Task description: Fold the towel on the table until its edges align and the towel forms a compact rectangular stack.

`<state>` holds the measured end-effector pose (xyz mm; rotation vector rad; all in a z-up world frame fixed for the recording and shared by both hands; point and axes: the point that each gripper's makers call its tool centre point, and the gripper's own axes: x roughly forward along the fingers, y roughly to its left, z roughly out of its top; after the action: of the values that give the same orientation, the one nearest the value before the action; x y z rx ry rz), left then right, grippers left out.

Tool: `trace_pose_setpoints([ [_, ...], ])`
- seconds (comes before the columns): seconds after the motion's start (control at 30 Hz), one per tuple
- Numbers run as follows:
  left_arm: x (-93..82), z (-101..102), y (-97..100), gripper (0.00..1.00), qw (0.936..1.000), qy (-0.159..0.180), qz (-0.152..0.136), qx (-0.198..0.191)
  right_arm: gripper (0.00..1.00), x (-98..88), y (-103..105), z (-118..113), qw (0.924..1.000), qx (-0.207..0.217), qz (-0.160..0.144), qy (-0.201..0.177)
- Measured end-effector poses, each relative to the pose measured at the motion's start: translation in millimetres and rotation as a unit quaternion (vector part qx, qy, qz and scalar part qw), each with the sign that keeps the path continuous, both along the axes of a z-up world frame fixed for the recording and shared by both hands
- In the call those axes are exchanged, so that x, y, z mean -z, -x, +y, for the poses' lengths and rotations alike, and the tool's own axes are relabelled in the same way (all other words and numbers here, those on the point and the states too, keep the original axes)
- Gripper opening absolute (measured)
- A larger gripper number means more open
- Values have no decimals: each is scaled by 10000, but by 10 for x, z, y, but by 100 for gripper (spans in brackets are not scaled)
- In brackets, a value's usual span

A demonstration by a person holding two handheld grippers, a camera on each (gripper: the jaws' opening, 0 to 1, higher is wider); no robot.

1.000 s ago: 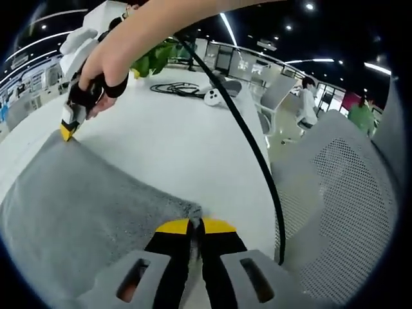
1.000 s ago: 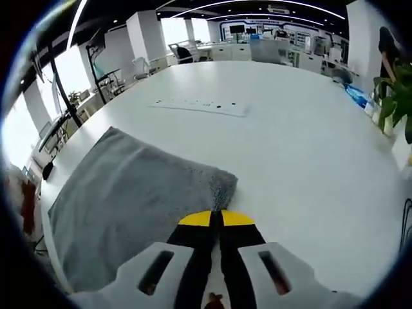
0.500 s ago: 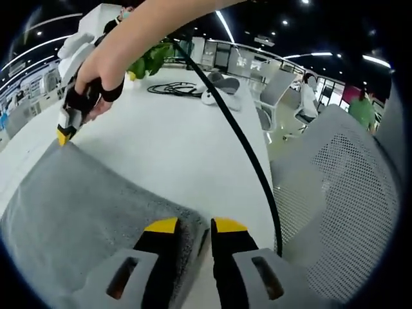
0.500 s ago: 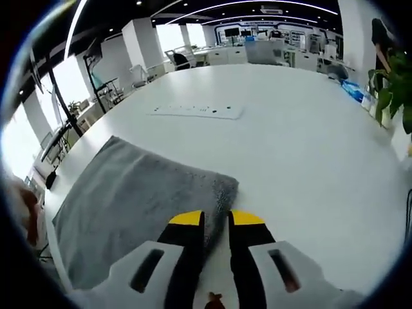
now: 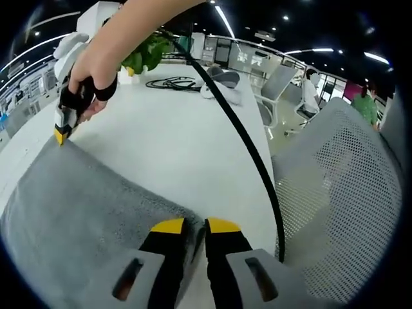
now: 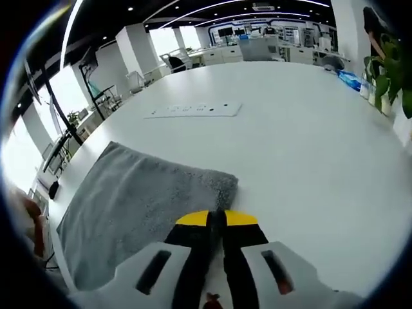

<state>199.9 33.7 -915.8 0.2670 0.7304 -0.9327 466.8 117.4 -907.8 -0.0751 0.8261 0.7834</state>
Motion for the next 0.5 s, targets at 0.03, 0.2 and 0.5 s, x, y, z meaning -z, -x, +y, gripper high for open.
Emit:
trace_pose_setpoints([
  [0.03, 1, 1, 2, 10, 10000, 26, 23, -18, 2, -4, 2, 12, 9999, 82, 37, -74],
  [0.2, -11, 13, 6, 5, 9998, 130, 79, -106, 1, -23, 2, 8, 9998, 168, 75, -89],
  [0.5, -260, 63, 4, 4, 9990, 390, -27, -198, 0, -176, 0, 52, 9997, 184, 89, -111],
])
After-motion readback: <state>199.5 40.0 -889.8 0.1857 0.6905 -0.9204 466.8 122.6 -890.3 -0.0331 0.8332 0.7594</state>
